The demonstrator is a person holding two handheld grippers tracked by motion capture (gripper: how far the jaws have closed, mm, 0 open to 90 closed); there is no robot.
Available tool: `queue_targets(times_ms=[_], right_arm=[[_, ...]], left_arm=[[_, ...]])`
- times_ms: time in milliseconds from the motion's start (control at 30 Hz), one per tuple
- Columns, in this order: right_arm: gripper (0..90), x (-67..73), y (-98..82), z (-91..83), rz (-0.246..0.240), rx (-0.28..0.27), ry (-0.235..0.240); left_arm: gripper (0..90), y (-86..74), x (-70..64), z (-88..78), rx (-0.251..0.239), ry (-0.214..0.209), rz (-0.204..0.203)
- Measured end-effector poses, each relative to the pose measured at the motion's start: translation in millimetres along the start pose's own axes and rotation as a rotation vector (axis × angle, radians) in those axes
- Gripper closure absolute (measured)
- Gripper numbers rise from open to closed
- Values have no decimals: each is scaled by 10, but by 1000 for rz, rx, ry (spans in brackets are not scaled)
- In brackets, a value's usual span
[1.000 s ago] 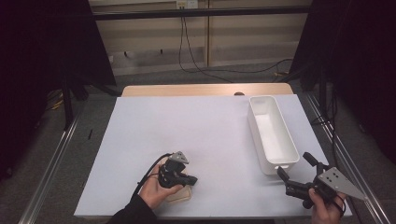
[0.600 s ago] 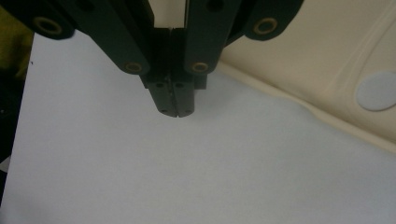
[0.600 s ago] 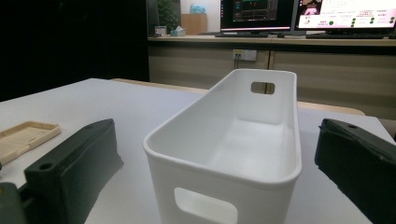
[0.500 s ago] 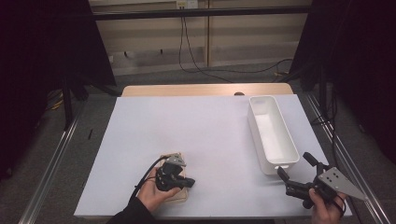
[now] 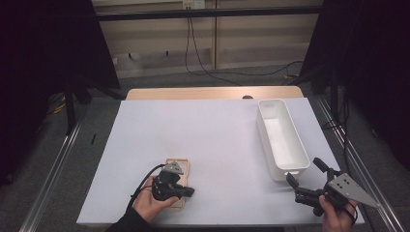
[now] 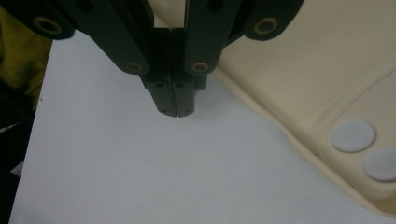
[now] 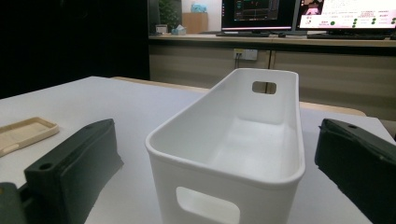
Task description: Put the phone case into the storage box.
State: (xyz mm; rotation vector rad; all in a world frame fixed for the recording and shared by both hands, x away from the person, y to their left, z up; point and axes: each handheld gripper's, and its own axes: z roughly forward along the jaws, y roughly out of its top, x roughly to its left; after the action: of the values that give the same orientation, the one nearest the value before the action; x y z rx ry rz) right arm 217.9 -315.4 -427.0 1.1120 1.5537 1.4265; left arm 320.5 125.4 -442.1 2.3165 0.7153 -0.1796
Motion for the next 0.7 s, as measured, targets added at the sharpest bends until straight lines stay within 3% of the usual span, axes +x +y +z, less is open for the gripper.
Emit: queue_targets(times_ms=[167, 200, 500, 700], right_arm=[[0, -5, -1, 0, 2, -3, -1], [0, -9, -3, 4, 1, 1, 0], [0, 3, -1, 10, -6, 3, 1], [0, 1, -2, 3, -6, 1, 3]], left_arm=[[900, -55, 41, -91, 20, 10, -2], [900, -97, 80, -120, 9, -1, -21], [900, -144, 111, -169, 0, 9, -29], [900, -186, 82, -213, 0, 54, -10]])
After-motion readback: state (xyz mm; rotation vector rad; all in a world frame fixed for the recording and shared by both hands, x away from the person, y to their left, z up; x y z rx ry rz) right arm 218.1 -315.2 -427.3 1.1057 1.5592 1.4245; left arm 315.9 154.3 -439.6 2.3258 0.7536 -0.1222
